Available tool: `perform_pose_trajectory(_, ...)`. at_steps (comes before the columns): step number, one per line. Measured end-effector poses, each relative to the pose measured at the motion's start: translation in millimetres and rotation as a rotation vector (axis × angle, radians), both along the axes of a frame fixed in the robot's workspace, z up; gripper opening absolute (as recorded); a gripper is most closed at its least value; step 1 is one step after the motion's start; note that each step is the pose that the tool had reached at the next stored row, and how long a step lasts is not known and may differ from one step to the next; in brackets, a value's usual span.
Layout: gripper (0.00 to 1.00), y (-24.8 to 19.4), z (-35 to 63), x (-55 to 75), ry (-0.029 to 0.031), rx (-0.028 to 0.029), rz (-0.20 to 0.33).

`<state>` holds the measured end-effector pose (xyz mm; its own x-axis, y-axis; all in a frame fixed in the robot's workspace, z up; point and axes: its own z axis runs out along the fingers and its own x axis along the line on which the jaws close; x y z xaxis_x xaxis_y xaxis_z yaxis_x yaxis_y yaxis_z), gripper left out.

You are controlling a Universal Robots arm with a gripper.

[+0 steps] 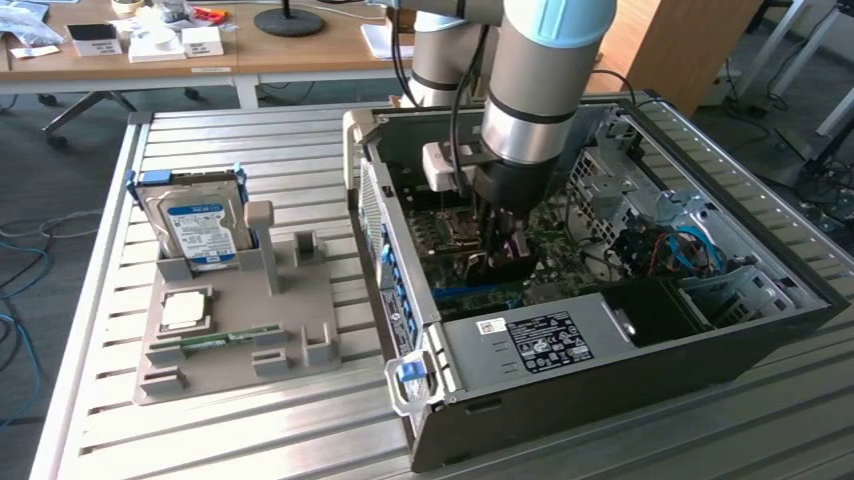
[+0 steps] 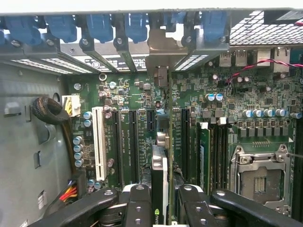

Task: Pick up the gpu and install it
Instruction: 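Insert the gpu into the slot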

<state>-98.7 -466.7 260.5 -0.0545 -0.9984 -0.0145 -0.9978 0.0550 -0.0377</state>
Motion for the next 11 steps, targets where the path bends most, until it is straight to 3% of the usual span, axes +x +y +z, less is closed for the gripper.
perform_pose_trajectory(4,0.27,0.1,-2.6,-0.1,0.0001,0.0031,-0.003)
perform_pose_trajectory(8,0.27,0.3,-3.4,-0.1,0.0,0.0129,-0.006)
perform_pose_trajectory(11,0.27,0.2,-3.4,-0.1,0.0,0.0131,-0.006)
